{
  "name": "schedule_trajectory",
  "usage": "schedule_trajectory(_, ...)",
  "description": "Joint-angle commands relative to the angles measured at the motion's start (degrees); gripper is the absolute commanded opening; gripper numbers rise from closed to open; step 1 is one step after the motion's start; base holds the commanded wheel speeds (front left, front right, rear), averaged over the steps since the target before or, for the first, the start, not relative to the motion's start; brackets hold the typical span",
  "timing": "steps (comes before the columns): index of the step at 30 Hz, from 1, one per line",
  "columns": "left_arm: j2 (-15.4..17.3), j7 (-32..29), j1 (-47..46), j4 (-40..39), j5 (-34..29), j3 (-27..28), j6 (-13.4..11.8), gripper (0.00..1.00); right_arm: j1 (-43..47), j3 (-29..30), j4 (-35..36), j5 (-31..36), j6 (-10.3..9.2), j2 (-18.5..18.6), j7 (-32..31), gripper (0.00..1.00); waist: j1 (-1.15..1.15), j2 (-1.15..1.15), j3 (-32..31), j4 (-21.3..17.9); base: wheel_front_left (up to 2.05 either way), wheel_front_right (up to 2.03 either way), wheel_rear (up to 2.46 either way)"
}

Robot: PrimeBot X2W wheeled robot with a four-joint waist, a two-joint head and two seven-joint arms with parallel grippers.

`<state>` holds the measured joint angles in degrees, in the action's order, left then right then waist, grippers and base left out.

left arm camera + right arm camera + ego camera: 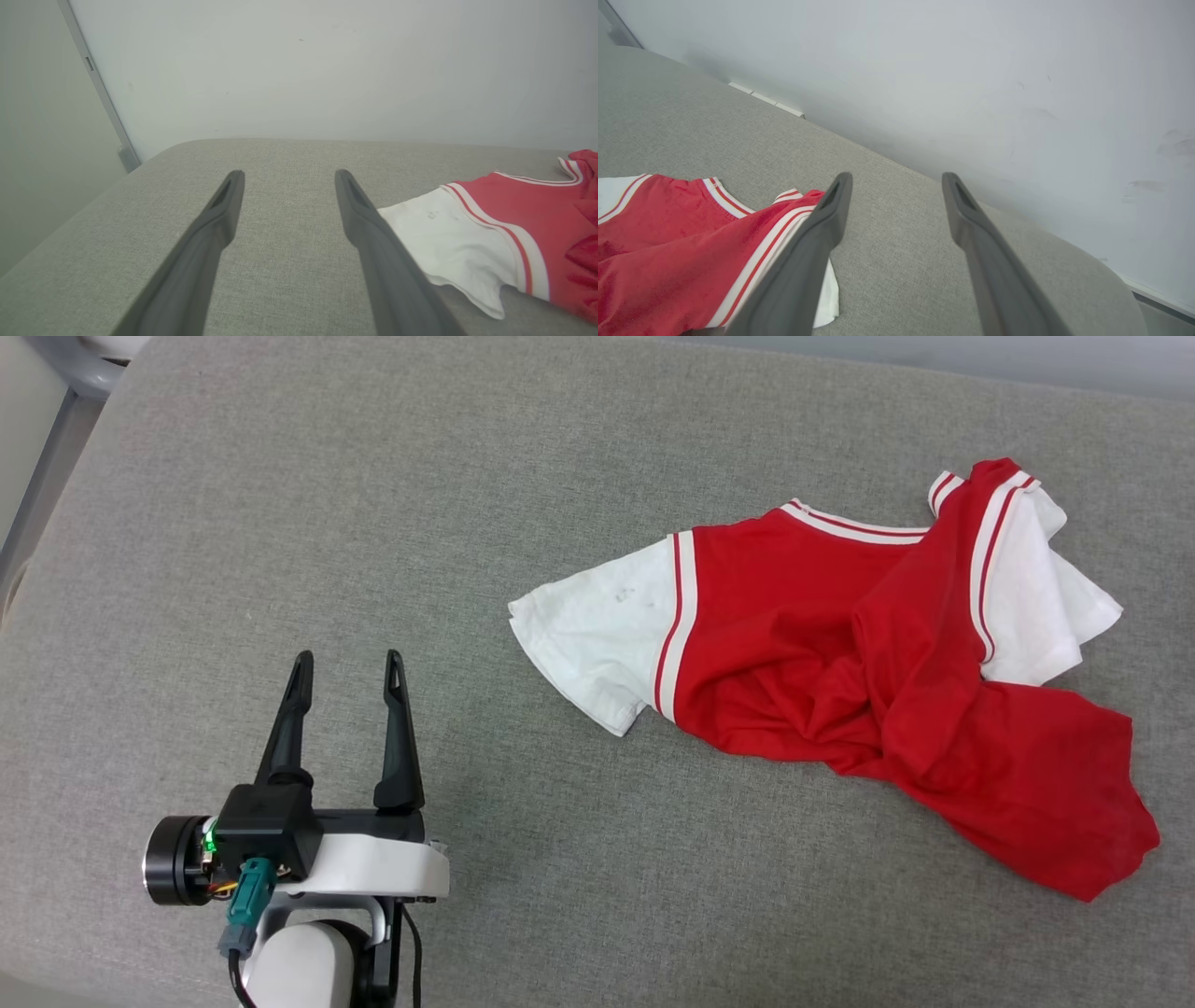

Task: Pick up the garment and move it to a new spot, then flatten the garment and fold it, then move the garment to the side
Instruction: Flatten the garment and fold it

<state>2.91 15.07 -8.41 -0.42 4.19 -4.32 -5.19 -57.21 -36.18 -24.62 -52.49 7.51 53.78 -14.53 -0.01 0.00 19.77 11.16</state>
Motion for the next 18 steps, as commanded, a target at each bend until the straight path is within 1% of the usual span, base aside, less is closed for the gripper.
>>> schedule_trajectory(1,0.0,0.1,0.3,-0.3,-0.3,0.1,0.1,1.00,1.0,0.2,0.5,-0.4,-0.05,0.3,-1.1,1.00,0.01,0.00,0.0,0.0,0.00,0.00,0.00)
schedule_trajectory(3,0.0,0.1,0.6,-0.5,-0.2,-0.1,0.1,1.00,2.0,0.4,1.4,-1.6,-0.04,1.3,-5.4,1.00,0.01,0.00,0.2,0.0,0.00,0.00,0.00)
schedule_trajectory(7,0.0,0.1,0.4,-0.8,0.1,-0.5,0.1,1.00,3.2,-0.4,3.1,-3.1,-0.05,3.0,-16.4,1.00,0.01,0.00,1.1,0.5,0.00,0.00,0.00)
schedule_trajectory(11,0.0,0.1,-0.4,-1.0,0.5,-1.1,0.0,1.00,4.2,-1.1,3.8,-3.6,-0.04,2.7,-26.3,1.00,0.01,0.00,2.5,1.3,0.00,0.00,0.00)
schedule_trajectory(14,0.0,0.1,-1.2,-1.0,0.7,-1.8,-0.2,1.00,4.5,-1.2,4.2,-3.0,-0.04,1.5,-31.0,1.00,0.01,0.00,3.6,2.0,0.00,0.00,0.00)
schedule_trajectory(18,0.0,0.1,-1.8,-1.1,1.1,-2.5,-0.7,1.00,4.8,-0.9,4.4,-1.6,-0.04,-0.3,-34.3,1.00,0.01,0.00,5.2,3.0,0.00,0.00,0.00)
